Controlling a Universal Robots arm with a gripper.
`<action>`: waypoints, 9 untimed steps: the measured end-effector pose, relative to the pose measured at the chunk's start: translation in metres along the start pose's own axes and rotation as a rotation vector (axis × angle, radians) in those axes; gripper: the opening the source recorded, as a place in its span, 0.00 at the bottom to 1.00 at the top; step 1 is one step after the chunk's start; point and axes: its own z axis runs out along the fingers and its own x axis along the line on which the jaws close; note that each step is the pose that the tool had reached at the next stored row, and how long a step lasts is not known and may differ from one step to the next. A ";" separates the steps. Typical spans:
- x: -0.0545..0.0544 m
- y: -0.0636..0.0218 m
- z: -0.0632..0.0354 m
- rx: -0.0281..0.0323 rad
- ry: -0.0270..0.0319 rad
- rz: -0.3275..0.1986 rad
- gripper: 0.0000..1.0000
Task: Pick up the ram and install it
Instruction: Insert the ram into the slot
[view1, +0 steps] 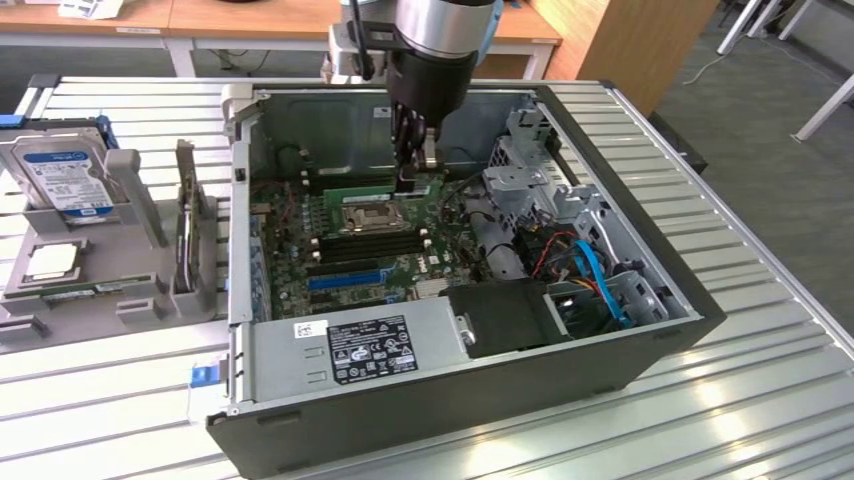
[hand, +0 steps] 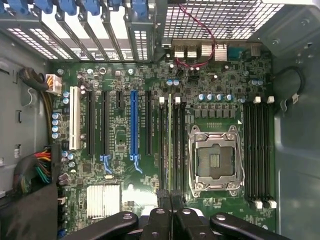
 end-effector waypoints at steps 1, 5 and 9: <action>0.000 0.0000 0.0011 0.0001 0.0000 0.000 0.12; 0.000 -0.0002 0.0048 0.0005 0.0000 0.000 0.12; 0.000 -0.0004 0.0087 0.0008 0.0000 0.000 0.12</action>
